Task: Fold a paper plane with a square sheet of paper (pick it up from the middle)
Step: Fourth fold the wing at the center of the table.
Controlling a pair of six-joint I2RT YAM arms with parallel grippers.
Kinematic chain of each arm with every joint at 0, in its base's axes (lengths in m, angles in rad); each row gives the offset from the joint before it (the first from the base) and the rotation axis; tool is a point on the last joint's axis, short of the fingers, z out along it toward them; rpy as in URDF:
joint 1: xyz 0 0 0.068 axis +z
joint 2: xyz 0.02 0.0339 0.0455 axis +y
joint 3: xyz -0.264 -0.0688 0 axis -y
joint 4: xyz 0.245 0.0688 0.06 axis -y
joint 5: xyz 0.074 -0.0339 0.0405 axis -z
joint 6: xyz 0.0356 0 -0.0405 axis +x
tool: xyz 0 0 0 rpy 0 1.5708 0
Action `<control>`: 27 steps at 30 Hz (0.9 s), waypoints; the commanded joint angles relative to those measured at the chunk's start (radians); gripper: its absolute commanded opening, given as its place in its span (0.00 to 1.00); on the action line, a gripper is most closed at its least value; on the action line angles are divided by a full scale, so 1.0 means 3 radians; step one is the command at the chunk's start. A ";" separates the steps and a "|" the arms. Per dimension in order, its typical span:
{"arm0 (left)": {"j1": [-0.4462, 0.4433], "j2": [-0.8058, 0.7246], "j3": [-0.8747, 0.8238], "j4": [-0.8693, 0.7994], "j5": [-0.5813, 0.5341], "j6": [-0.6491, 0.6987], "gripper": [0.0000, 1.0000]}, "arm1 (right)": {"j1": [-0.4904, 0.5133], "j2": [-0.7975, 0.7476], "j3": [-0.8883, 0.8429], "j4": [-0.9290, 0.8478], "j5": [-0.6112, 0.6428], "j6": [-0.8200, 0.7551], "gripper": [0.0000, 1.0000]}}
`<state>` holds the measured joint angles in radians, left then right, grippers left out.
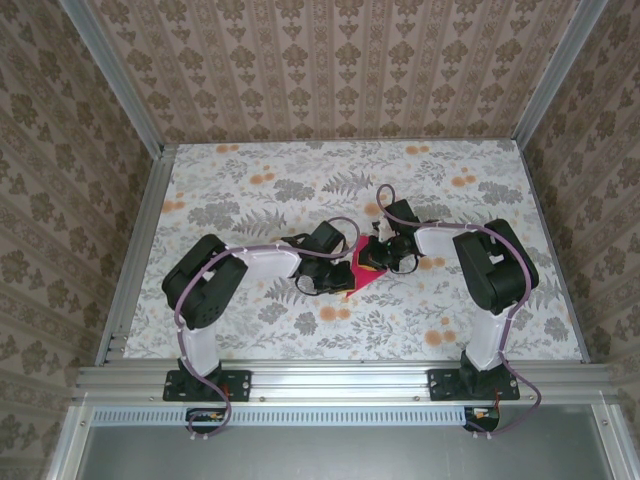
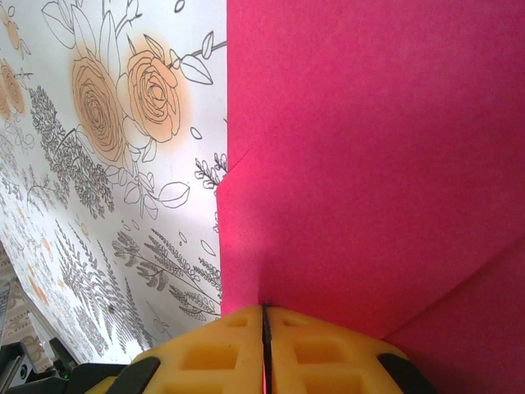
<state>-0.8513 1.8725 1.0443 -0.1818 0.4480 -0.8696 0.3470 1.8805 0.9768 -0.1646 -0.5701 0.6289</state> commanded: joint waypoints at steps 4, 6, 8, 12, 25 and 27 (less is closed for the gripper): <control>-0.0031 -0.0188 0.0080 -0.0179 0.0038 0.0071 0.15 | -0.0001 0.0270 -0.0070 -0.0262 0.0459 0.0007 0.11; -0.0035 -0.0152 0.0076 -0.0119 0.0087 0.0056 0.15 | 0.0001 0.0280 -0.0063 -0.0263 0.0459 0.0005 0.11; -0.0037 -0.0100 0.0081 -0.0104 0.0127 0.0044 0.15 | 0.0002 0.0291 -0.0061 -0.0264 0.0461 0.0009 0.11; -0.0044 -0.0010 0.0093 -0.0166 0.0122 0.0035 0.15 | 0.0000 0.0296 -0.0060 -0.0264 0.0463 0.0007 0.11; -0.0033 0.0030 0.0027 -0.0485 -0.0093 0.0030 0.15 | -0.0001 0.0318 -0.0061 -0.0290 0.0499 0.0000 0.11; -0.0036 0.0013 -0.0007 -0.0517 -0.0130 0.0020 0.15 | 0.0000 0.0324 -0.0062 -0.0290 0.0503 0.0003 0.11</control>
<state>-0.8589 1.8656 1.0554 -0.2451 0.4442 -0.8673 0.3470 1.8915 0.9886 -0.1650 -0.5774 0.6289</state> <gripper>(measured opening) 0.148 0.112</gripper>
